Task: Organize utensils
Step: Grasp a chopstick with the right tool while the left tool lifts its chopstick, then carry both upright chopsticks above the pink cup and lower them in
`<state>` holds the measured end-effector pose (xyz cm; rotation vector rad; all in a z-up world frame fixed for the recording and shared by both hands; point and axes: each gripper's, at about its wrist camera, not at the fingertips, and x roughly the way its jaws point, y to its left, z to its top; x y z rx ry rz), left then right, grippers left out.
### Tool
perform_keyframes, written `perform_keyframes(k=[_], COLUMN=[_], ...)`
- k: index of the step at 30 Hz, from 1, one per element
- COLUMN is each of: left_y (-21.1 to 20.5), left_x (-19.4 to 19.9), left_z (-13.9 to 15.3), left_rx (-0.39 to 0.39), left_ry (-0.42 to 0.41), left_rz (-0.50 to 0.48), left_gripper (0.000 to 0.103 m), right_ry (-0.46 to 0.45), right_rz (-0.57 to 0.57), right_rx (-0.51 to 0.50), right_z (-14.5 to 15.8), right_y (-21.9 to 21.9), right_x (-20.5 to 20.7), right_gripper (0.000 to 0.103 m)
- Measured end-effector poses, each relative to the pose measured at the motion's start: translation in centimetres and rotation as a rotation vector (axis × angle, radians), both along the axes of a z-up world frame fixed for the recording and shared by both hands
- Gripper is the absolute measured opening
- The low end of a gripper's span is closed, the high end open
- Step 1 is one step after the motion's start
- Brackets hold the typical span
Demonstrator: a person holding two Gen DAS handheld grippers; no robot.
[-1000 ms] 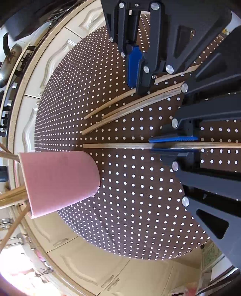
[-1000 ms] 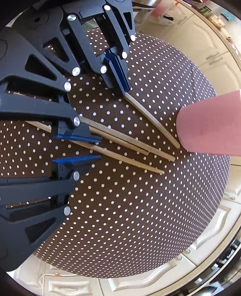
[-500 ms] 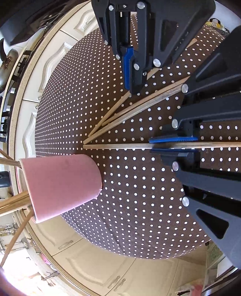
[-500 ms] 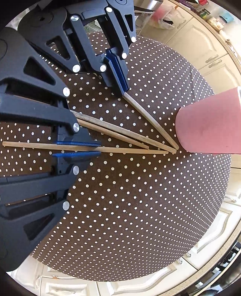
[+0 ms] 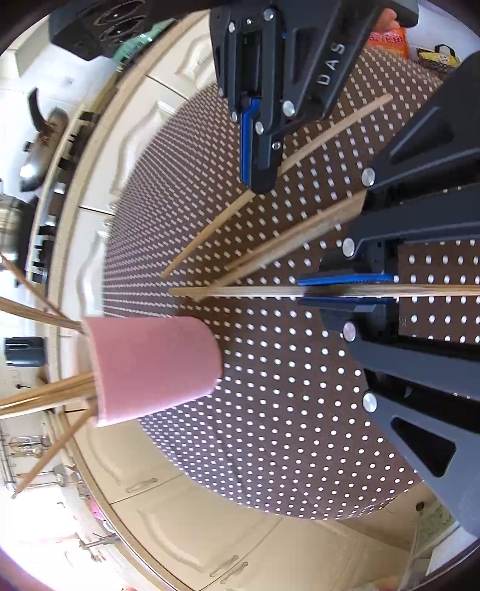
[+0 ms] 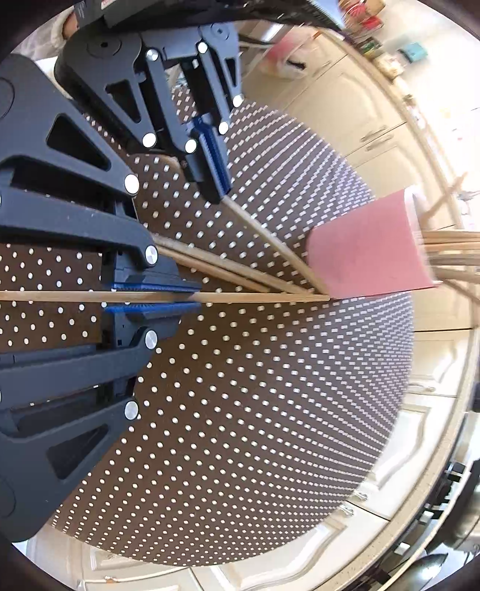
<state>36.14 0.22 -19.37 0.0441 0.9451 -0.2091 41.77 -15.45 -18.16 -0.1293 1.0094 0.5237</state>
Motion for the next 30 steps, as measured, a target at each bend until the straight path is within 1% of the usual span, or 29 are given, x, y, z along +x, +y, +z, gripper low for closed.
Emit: perform_keyframes(k=[4,7,13,17,20,22,25,30], left_y=[0.1,-0.1,-0.3,1.1,2.3,2.6,2.8,3.8], left_x=[-1.3,-2.0,-3.4,-4.3,-4.0,-4.0,-4.1,-3.6], left_z=[1.8,3.2,6.2,8.0,8.7,9.2,9.8,11.2], left_rx=[-0.035,-0.035,-0.051,-0.151,-0.238,-0.276,-0.306,-0.338], left_ry=[-0.070,-0.125,-0.264,-0.334,-0.354,-0.386,-0.444,-0.561], left_rz=[0.002,0.006,0.004,0.010,-0.005,-0.016,-0.012,0.028], left_gripper=[0.006,0.006,0.006,0.006,0.006,0.006,0.006,0.006], right_ry=[-0.083,-0.158,-0.246,-0.301,-0.332,-0.334,-0.374,-0.445], right_rz=[-0.015,-0.014,0.009,0.003,0.001,0.007,0.006,0.000], right_rx=[0.064,0.062,0.155,0.231,0.275,0.304,0.326,0.387], right_z=[2.4,3.9,5.9,7.7,9.1,9.9,10.8,11.8], right_y=[-1.5,-2.1,-2.5,-2.3,-0.8,-0.5,-0.2,0.0], right_x=[-1.4,-2.5,-4.1,-5.0,-5.0,-4.6,-4.3,-3.3], right_gripper=[0.006,0.006,0.006,0.006,0.006,0.006,0.006,0.006])
